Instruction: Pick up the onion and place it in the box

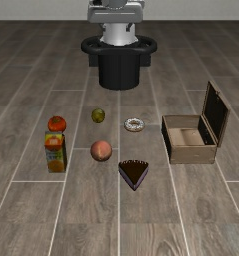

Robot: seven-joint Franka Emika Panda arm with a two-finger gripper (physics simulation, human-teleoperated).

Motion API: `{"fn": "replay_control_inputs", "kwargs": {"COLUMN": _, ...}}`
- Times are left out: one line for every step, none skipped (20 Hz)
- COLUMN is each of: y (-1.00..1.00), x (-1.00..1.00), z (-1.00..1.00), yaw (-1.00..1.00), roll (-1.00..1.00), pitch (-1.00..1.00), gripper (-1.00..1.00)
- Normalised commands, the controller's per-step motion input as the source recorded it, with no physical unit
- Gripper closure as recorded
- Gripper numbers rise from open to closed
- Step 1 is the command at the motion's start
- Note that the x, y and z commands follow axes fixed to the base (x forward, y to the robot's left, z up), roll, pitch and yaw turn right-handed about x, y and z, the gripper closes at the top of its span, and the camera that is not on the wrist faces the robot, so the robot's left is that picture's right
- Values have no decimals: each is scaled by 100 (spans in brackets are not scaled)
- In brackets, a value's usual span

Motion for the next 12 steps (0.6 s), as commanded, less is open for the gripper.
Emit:
{"fn": "replay_control_inputs", "kwargs": {"y": 0, "x": 100, "z": 0, "yaw": 0, "roll": 0, "pitch": 0, "gripper": -100}}
{"fn": "replay_control_inputs", "kwargs": {"y": 0, "x": 100, "z": 0, "yaw": 0, "roll": 0, "pitch": 0, "gripper": -100}}
{"fn": "replay_control_inputs", "kwargs": {"y": 0, "x": 100, "z": 0, "yaw": 0, "roll": 0, "pitch": 0, "gripper": -100}}
{"fn": "replay_control_inputs", "kwargs": {"y": 0, "x": 100, "z": 0, "yaw": 0, "roll": 0, "pitch": 0, "gripper": -100}}
{"fn": "replay_control_inputs", "kwargs": {"y": 0, "x": 100, "z": 0, "yaw": 0, "roll": 0, "pitch": 0, "gripper": -100}}
{"fn": "replay_control_inputs", "kwargs": {"y": 0, "x": 100, "z": 0, "yaw": 0, "roll": 0, "pitch": 0, "gripper": -100}}
{"fn": "replay_control_inputs", "kwargs": {"y": 0, "x": 100, "z": 0, "yaw": 0, "roll": 0, "pitch": 0, "gripper": -100}}
{"fn": "replay_control_inputs", "kwargs": {"y": 0, "x": 100, "z": 0, "yaw": 0, "roll": 0, "pitch": 0, "gripper": -100}}
{"fn": "replay_control_inputs", "kwargs": {"y": 0, "x": 100, "z": 0, "yaw": 0, "roll": 0, "pitch": 0, "gripper": -100}}
{"fn": "replay_control_inputs", "kwargs": {"y": 0, "x": 100, "z": 0, "yaw": 0, "roll": 0, "pitch": 0, "gripper": -100}}
{"fn": "replay_control_inputs", "kwargs": {"y": 0, "x": 100, "z": 0, "yaw": 0, "roll": 0, "pitch": 0, "gripper": -100}}
{"fn": "replay_control_inputs", "kwargs": {"y": 0, "x": 100, "z": 0, "yaw": 0, "roll": 0, "pitch": 0, "gripper": -100}}
